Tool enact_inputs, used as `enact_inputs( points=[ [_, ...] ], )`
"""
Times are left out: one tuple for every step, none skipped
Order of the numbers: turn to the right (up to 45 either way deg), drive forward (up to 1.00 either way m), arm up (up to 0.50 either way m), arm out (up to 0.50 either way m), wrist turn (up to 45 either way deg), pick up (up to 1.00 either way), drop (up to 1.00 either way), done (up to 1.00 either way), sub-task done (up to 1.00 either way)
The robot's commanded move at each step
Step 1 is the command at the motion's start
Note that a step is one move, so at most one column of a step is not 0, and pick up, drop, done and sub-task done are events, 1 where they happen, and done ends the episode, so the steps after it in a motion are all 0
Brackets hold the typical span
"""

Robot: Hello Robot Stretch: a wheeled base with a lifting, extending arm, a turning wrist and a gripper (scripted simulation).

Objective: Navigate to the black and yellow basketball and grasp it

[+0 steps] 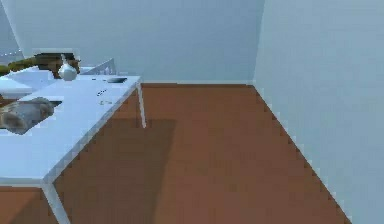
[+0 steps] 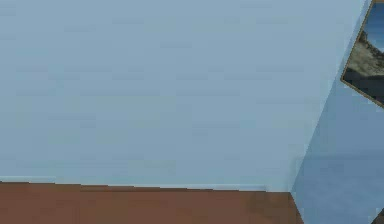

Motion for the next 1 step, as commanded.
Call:
enact_inputs(
  points=[
    [6.0,0.0,0.0,0.0,0.0,0.0,0.0,0.0,0.0]
  ],
)
